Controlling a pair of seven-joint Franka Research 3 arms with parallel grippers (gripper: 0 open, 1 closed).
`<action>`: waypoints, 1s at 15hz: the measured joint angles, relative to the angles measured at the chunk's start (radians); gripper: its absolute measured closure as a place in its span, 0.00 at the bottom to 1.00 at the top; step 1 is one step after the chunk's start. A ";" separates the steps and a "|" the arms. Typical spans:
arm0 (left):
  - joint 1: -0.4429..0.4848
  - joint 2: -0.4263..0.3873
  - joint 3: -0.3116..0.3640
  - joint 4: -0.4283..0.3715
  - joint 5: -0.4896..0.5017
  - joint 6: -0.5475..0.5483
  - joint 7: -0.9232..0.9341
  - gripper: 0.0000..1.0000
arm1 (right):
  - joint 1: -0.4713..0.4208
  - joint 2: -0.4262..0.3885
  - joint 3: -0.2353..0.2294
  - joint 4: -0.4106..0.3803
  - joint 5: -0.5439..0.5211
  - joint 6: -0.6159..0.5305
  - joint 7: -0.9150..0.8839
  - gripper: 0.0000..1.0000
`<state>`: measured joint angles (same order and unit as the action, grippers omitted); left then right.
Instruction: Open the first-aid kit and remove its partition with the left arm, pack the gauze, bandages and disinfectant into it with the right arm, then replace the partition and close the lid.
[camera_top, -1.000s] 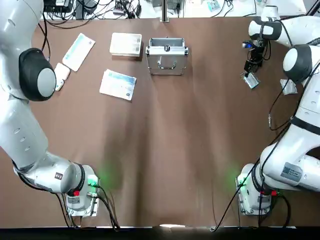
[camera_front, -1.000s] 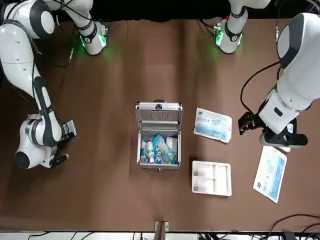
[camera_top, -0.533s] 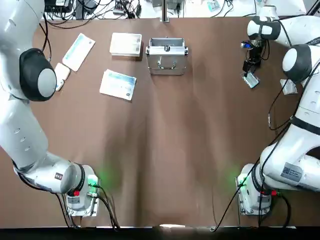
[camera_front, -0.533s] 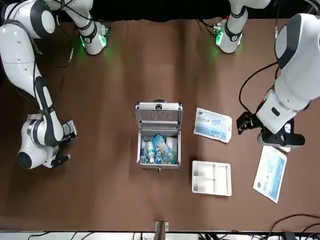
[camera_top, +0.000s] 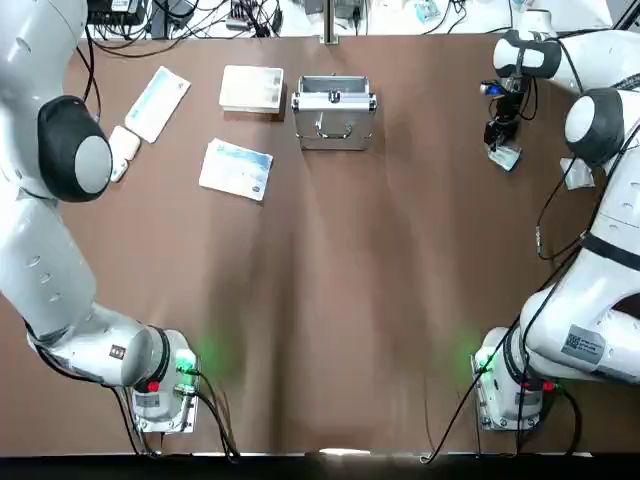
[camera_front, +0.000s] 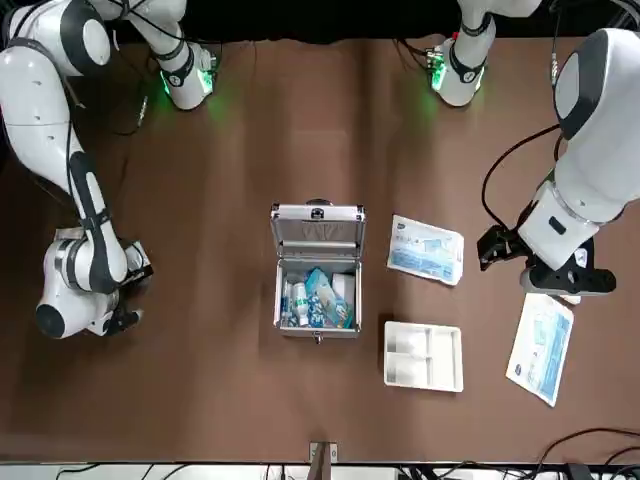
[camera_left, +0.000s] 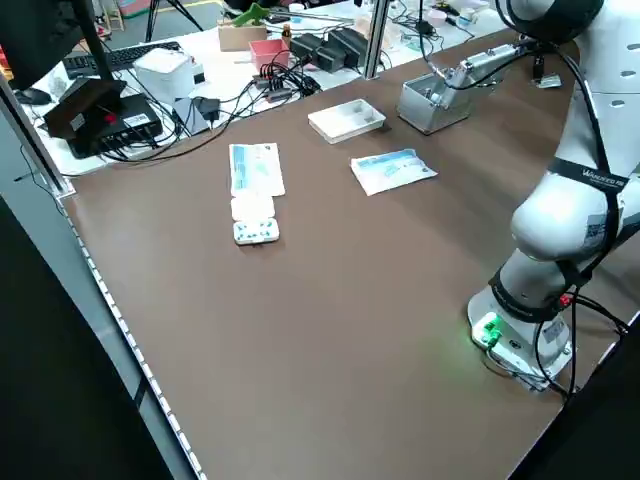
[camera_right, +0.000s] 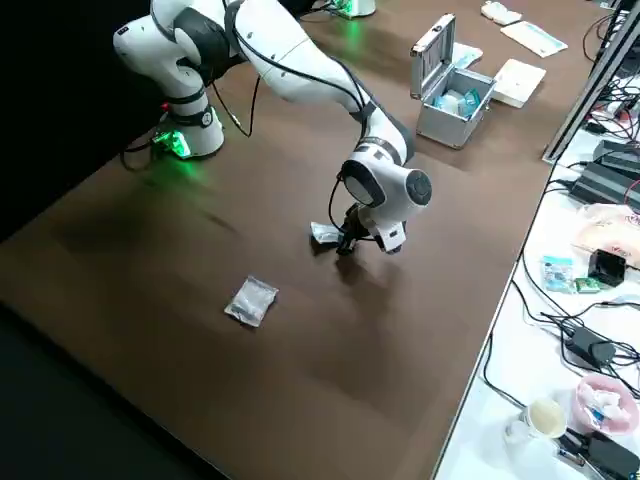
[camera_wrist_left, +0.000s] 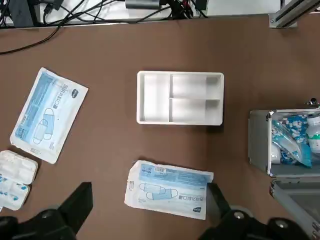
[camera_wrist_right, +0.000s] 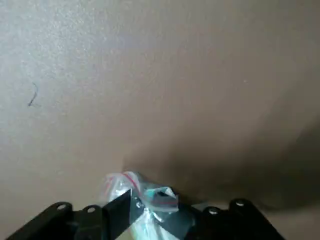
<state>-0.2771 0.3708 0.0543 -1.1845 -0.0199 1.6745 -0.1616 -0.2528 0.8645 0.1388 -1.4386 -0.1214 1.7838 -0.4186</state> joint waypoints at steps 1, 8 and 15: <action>0.000 0.000 0.000 0.000 0.000 0.000 0.000 0.00 | 0.000 0.000 0.000 0.000 0.000 0.000 0.006 0.93; 0.000 0.000 0.000 -0.001 0.000 0.000 0.000 0.00 | 0.005 -0.002 0.011 0.004 0.036 0.008 0.127 0.95; 0.001 0.000 0.001 -0.005 0.016 -0.017 0.000 0.00 | 0.019 -0.045 0.200 0.135 0.224 -0.095 0.566 0.95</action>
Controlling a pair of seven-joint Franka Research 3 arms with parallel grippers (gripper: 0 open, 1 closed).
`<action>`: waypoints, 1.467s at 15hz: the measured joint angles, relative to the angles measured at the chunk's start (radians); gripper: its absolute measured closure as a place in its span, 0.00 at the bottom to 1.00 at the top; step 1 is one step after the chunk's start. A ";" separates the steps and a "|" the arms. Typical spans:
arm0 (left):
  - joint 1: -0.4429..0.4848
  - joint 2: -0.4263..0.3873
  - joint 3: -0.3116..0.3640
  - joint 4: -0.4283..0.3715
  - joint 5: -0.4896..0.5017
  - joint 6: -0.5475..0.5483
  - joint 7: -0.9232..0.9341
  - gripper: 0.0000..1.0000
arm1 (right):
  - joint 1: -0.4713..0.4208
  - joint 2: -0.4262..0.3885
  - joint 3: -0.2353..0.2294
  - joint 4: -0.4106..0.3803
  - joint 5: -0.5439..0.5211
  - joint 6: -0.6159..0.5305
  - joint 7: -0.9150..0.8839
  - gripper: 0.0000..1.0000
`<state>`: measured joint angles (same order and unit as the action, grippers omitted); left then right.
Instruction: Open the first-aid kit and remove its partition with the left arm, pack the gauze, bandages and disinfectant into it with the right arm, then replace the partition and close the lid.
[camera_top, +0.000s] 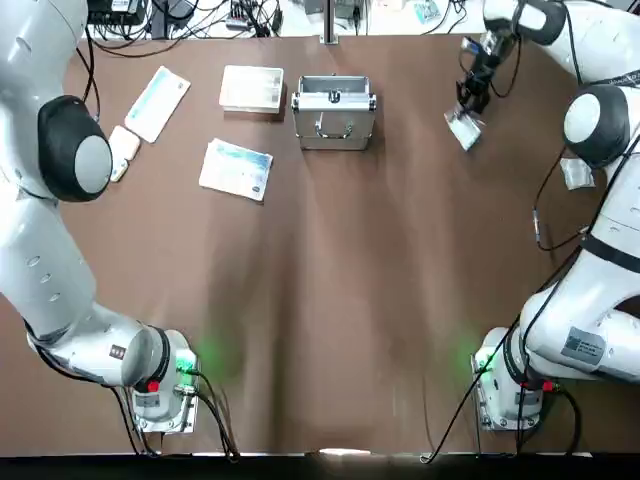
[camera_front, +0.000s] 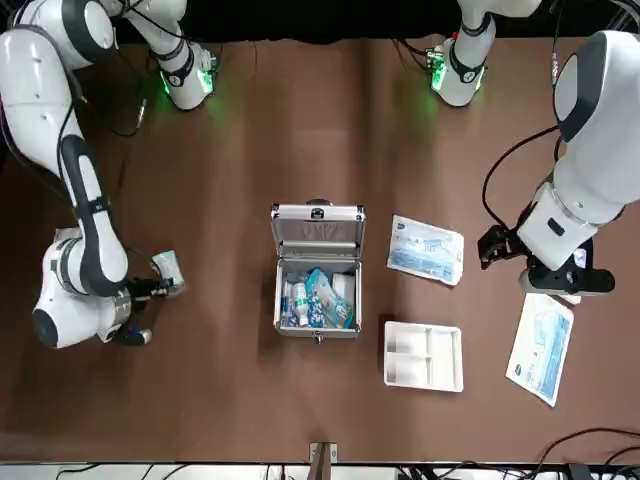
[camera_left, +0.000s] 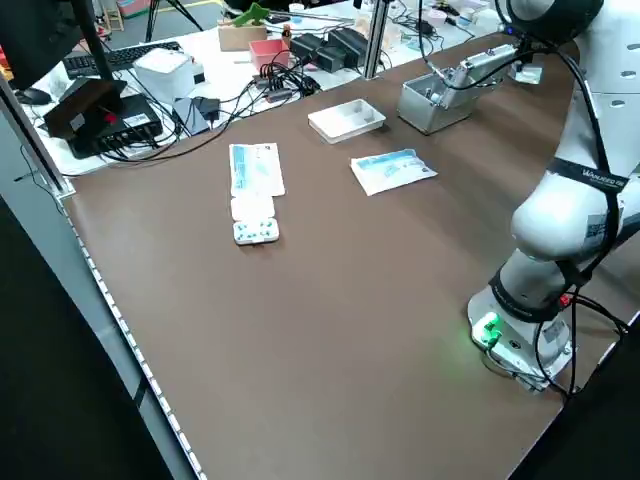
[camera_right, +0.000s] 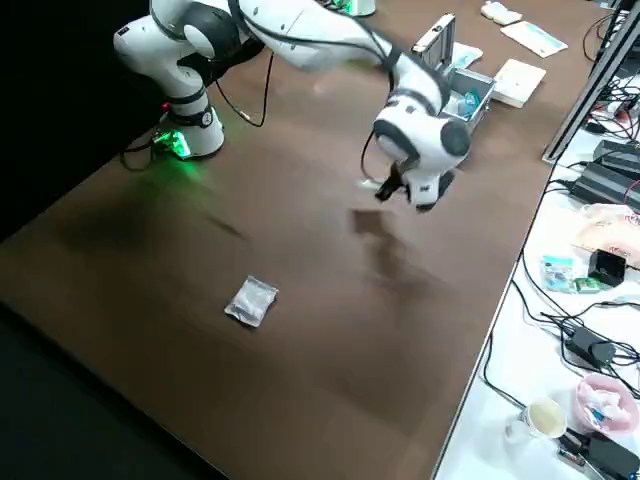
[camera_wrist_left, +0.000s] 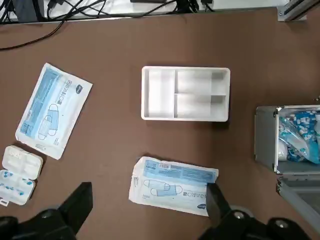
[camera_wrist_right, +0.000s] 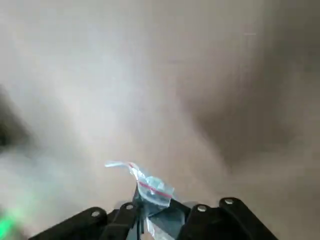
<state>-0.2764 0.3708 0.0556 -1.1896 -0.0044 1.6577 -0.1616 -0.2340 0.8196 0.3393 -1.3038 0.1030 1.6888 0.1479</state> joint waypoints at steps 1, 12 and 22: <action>0.000 0.000 0.000 0.000 0.001 -0.004 0.000 0.00 | 0.001 -0.004 0.040 0.019 0.008 0.000 0.079 0.95; 0.002 0.000 0.001 -0.007 0.016 -0.032 0.000 0.00 | 0.123 0.006 0.270 0.113 0.137 0.442 0.657 0.95; 0.018 -0.005 0.003 -0.007 0.017 -0.039 0.000 0.00 | 0.389 0.148 0.253 0.102 0.139 0.660 0.736 0.91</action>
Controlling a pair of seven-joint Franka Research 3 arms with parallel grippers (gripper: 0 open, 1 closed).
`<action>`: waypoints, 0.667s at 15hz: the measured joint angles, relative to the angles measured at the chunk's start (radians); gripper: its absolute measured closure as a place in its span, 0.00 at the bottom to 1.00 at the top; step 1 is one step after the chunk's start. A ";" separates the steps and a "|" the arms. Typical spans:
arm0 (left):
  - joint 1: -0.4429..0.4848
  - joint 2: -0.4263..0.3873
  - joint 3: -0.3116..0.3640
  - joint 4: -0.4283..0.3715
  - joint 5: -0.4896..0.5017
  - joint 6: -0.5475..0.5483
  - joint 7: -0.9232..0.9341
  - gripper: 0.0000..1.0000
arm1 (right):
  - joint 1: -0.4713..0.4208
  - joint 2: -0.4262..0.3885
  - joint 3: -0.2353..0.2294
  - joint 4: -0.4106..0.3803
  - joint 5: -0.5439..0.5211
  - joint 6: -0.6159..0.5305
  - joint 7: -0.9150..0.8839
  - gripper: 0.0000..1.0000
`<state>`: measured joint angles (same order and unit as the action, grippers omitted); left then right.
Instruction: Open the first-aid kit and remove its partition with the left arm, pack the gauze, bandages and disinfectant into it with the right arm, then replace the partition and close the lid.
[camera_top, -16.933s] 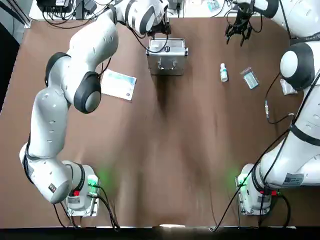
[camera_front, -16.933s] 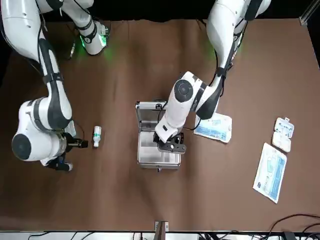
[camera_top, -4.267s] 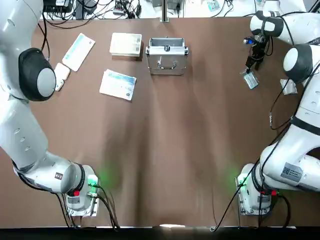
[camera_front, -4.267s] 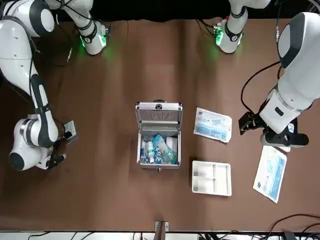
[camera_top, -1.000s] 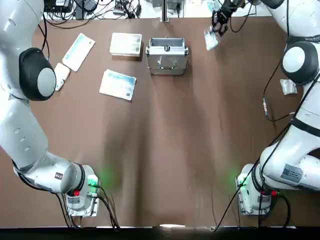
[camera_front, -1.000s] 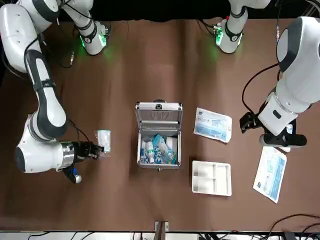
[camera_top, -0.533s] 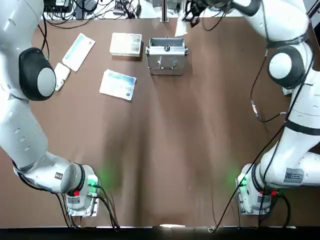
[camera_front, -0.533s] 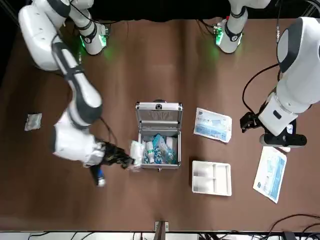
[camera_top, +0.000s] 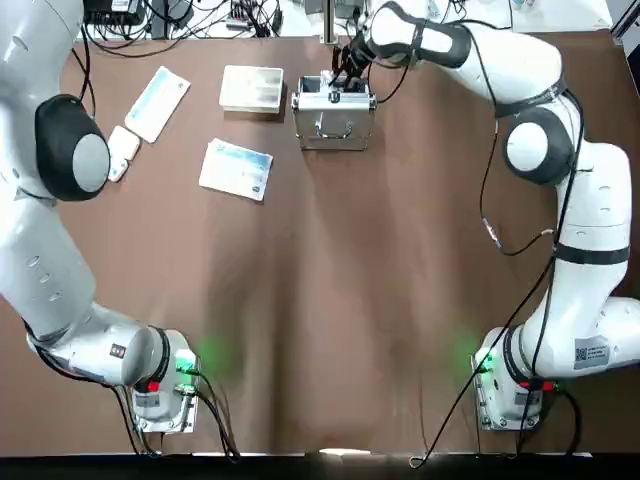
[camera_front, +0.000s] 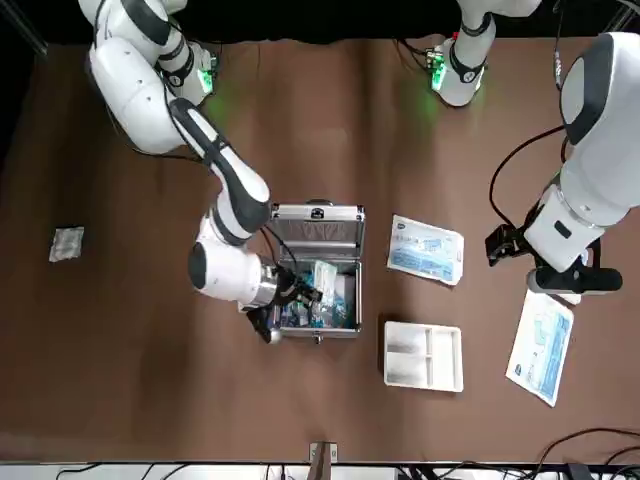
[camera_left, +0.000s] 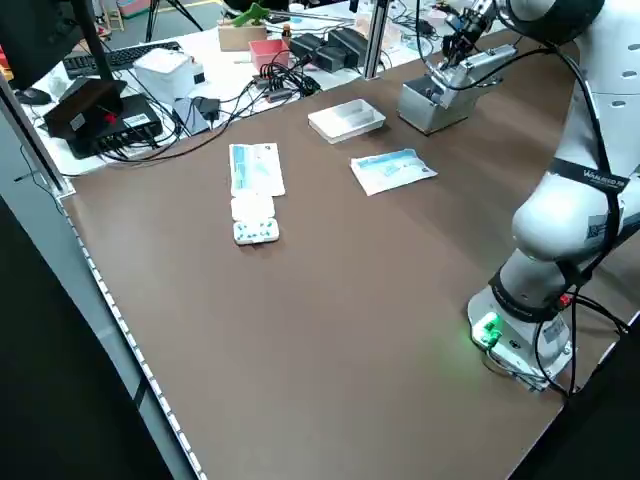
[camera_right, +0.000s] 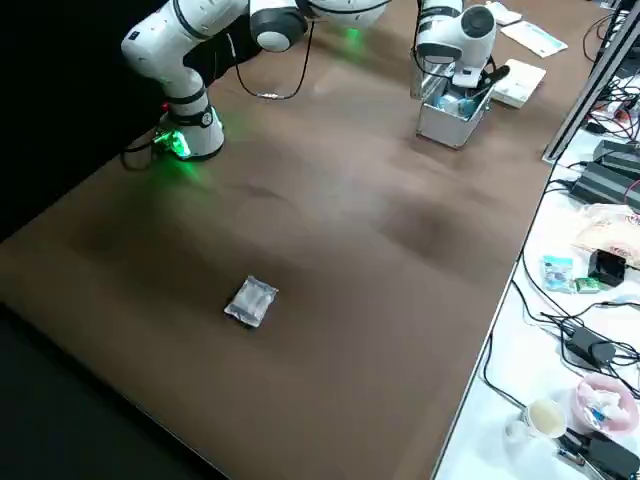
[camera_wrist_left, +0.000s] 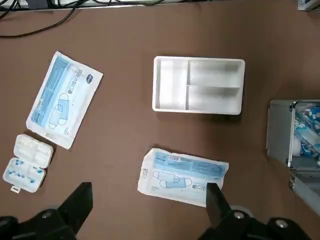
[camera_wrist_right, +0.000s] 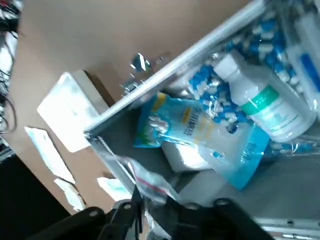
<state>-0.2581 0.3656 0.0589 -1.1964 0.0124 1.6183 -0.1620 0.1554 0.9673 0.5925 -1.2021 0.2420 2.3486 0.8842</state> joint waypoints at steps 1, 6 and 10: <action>0.002 0.000 0.000 0.000 0.000 -0.002 0.000 0.00 | 0.009 0.008 -0.004 0.000 0.000 0.001 -0.001 0.91; 0.010 -0.002 0.000 0.000 0.000 -0.007 0.000 0.00 | 0.027 0.014 -0.041 0.004 0.000 0.004 -0.034 0.52; 0.010 -0.002 0.000 0.000 0.000 -0.009 0.000 0.00 | 0.024 0.011 -0.044 0.015 0.000 0.005 -0.051 0.14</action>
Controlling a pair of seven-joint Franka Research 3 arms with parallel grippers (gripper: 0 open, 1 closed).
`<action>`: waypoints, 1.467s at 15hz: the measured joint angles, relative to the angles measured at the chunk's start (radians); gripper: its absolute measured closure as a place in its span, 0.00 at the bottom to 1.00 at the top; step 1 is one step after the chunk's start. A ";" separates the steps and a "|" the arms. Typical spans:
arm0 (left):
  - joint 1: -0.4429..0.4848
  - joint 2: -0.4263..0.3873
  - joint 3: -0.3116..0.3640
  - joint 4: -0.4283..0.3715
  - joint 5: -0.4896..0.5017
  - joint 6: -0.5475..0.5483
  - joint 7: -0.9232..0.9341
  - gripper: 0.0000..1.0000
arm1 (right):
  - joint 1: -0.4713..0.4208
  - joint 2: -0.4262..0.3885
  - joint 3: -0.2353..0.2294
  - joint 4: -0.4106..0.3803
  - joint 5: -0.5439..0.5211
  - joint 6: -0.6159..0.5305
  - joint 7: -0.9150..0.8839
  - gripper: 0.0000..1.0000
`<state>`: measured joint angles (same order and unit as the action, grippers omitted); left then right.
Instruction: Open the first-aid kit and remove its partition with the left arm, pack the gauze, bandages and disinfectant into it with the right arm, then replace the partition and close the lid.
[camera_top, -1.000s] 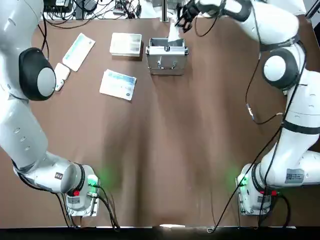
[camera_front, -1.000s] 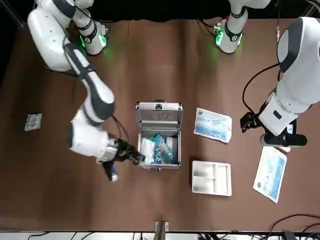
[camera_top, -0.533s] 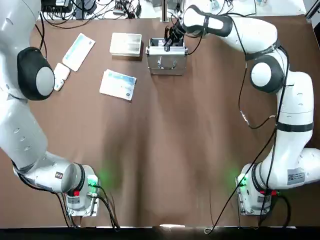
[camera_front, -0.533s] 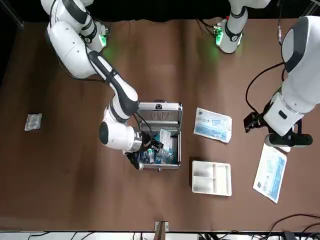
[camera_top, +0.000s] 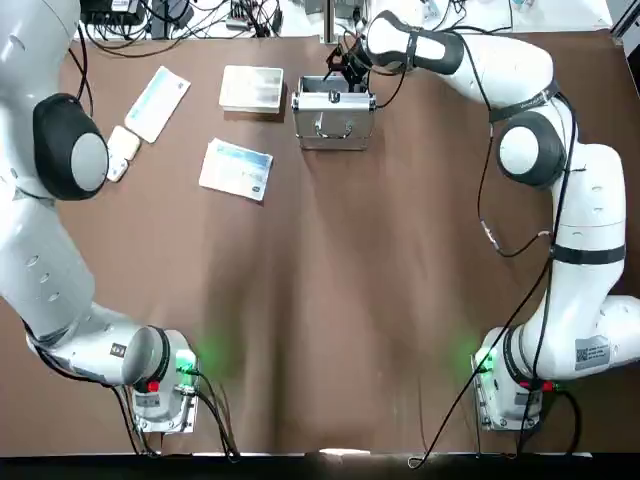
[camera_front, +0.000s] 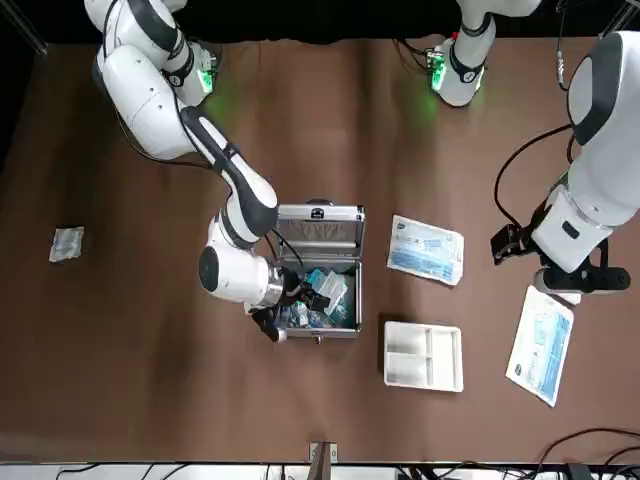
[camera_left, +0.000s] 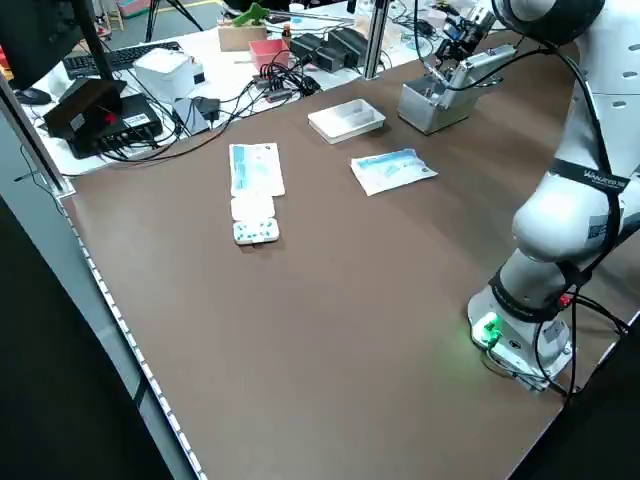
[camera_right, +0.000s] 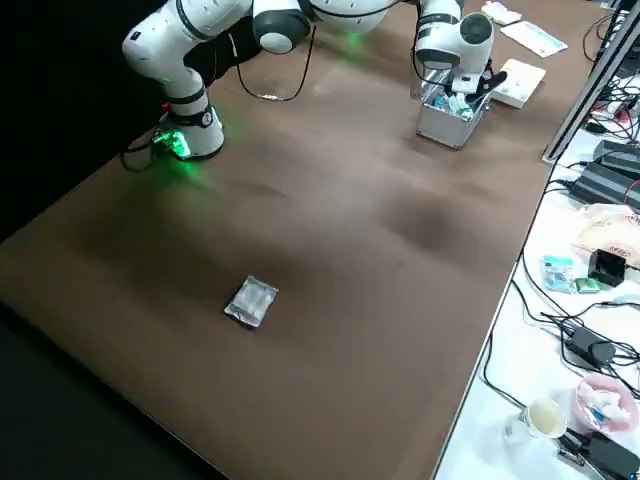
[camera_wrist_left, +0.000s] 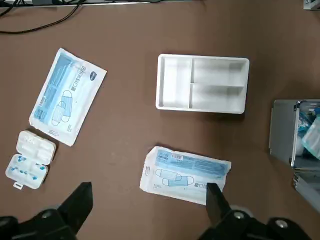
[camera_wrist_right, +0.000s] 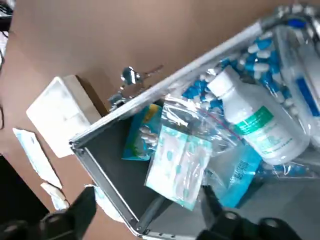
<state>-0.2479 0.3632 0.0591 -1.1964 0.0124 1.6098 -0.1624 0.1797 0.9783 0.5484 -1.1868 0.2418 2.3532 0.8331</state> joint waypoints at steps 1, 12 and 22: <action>0.000 -0.001 0.000 0.000 0.000 -0.002 0.000 0.00 | -0.004 -0.005 -0.001 0.003 0.000 0.000 -0.003 0.05; 0.000 -0.008 0.000 0.000 0.000 -0.026 0.000 0.00 | -0.359 -0.130 -0.007 0.026 -0.150 -0.557 -0.259 0.02; 0.001 -0.009 -0.001 0.000 0.000 -0.040 0.000 0.00 | -0.771 -0.242 -0.009 -0.023 -0.435 -0.886 -0.699 0.02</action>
<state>-0.2470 0.3540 0.0586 -1.1964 0.0125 1.5697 -0.1625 -0.5914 0.7362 0.5393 -1.2098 -0.1930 1.4671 0.1336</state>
